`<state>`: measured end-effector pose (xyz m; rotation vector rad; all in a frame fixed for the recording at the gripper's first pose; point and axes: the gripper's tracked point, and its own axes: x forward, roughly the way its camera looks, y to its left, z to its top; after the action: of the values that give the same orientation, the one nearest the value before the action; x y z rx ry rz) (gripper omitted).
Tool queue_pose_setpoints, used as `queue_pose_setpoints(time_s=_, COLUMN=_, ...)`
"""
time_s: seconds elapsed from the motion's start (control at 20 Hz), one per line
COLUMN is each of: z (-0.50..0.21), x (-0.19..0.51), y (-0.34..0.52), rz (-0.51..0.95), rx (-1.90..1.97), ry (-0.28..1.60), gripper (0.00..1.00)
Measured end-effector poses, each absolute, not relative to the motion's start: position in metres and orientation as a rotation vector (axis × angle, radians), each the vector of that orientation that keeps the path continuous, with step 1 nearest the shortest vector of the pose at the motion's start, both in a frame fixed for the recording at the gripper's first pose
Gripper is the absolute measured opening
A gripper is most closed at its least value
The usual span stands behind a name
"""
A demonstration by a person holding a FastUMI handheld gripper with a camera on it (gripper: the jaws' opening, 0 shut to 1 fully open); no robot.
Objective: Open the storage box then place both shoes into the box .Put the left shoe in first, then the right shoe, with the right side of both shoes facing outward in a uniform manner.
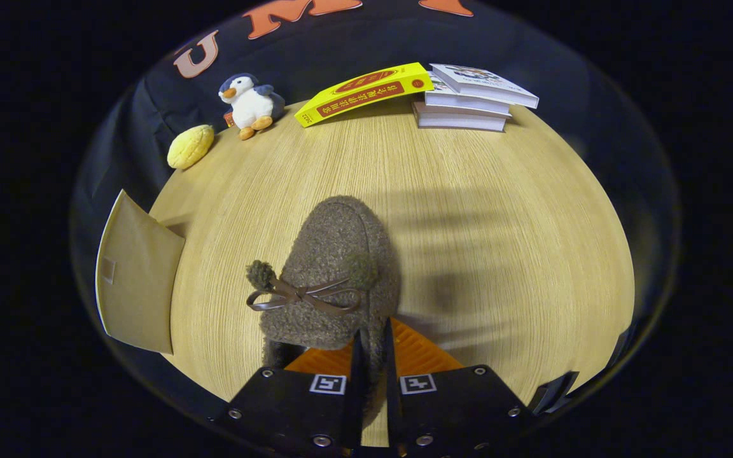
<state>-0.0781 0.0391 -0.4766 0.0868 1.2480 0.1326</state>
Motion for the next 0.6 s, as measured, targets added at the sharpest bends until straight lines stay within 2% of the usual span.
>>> queue_pose_setpoints(time_s=0.1, z=-0.477, x=-0.078, y=0.038, rz=0.119, rx=0.113, ry=1.266, gripper=0.12)
queue_pose_setpoints(time_s=0.25, z=-0.47, x=-0.074, y=0.034, rz=0.025, rx=0.214, ry=1.28, gripper=0.05)
queue_pose_setpoints(time_s=0.6, z=-0.391, x=-0.062, y=0.072, rz=-0.042, rx=0.326, ry=1.183, gripper=0.04)
